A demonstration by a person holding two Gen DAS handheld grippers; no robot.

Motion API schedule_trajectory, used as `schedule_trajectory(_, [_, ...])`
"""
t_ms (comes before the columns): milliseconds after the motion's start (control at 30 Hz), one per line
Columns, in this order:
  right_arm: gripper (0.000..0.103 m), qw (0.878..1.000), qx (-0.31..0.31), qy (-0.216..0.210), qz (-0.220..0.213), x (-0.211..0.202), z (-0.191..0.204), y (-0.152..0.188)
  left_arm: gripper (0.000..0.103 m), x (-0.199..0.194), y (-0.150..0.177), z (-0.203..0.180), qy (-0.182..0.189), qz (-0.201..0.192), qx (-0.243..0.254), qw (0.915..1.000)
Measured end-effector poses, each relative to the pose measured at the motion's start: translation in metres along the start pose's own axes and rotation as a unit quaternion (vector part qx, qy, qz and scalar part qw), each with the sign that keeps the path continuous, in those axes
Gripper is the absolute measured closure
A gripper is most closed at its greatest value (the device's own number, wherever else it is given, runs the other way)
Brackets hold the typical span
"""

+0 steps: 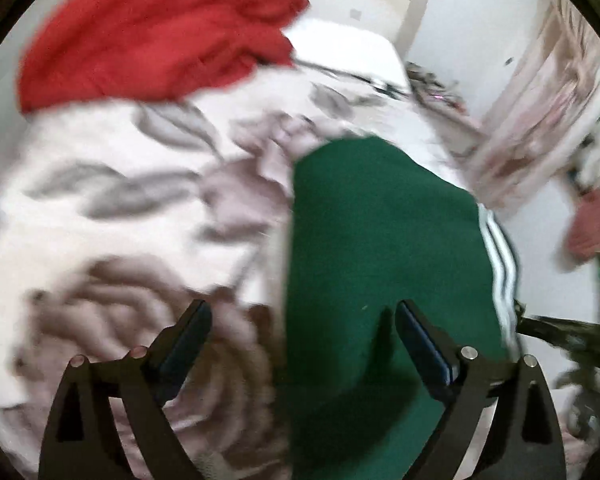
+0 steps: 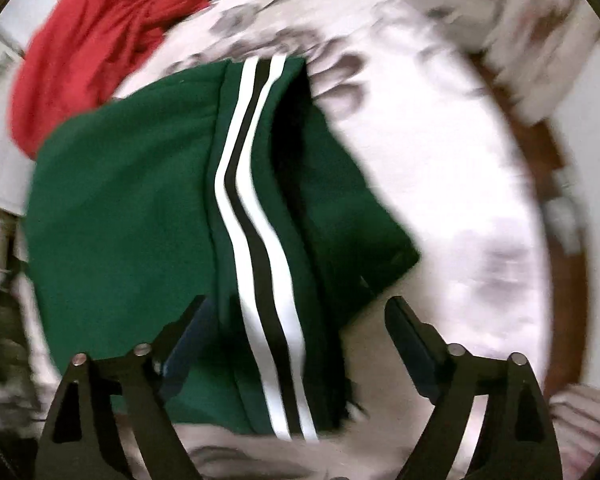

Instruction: Fold large clothes

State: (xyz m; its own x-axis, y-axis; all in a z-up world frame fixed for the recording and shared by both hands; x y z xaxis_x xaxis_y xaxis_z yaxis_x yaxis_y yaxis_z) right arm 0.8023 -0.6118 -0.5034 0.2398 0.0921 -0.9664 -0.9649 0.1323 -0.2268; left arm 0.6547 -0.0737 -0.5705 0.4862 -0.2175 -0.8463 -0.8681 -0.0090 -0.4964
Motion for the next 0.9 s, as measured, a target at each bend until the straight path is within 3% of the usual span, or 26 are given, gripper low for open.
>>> schedule_trajectory(100, [0.011, 0.999, -0.009, 0.044, -0.018, -0.037, -0.006, 0.018, 0.008, -0.031, 0.014, -0.016, -0.043, -0.010, 0.011, 0.9990])
schedule_trajectory(133, [0.011, 0.998, -0.012, 0.052, -0.021, -0.046, 0.027, 0.044, 0.008, -0.036, 0.015, -0.023, -0.047, -0.009, 0.016, 0.9987])
schedule_trajectory(200, [0.010, 0.997, -0.019, 0.068, -0.034, -0.085, 0.041, 0.069, 0.008, -0.057, 0.025, -0.039, -0.068, -0.008, 0.030, 0.9972])
schedule_trajectory(233, [0.010, 0.997, -0.017, 0.070, -0.041, -0.106, 0.074, 0.089, 0.008, -0.073, 0.033, -0.050, -0.073, -0.007, 0.037, 0.9966])
schedule_trajectory(367, [0.010, 0.994, -0.019, 0.080, -0.076, -0.163, 0.105, 0.117, 0.008, -0.124, 0.043, -0.075, -0.072, -0.016, 0.041, 0.9965])
schedule_trajectory(567, [0.010, 0.989, -0.022, 0.093, -0.115, -0.280, 0.114, 0.165, 0.008, -0.225, 0.052, -0.115, -0.073, -0.044, 0.044, 0.9954])
schedule_trajectory(900, [0.010, 0.976, -0.016, 0.083, -0.199, -0.482, 0.128, 0.252, 0.008, -0.370, 0.076, -0.147, -0.082, -0.084, 0.043, 0.9922])
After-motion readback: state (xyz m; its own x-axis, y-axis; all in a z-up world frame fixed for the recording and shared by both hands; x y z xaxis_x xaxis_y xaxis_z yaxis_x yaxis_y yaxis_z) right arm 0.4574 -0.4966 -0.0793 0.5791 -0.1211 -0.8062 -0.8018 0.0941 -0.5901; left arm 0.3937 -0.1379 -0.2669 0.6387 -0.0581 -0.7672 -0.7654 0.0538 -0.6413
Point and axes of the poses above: each gripper's, at about its wrist camera, not at the fingertips, and x roughly the way its jaws point, z to its left, y to its underside, the point moved 7 cm from there along x, roughly the way its jaws point, and after that the axes turned 2 degrees about z, right-handed, at the moved point
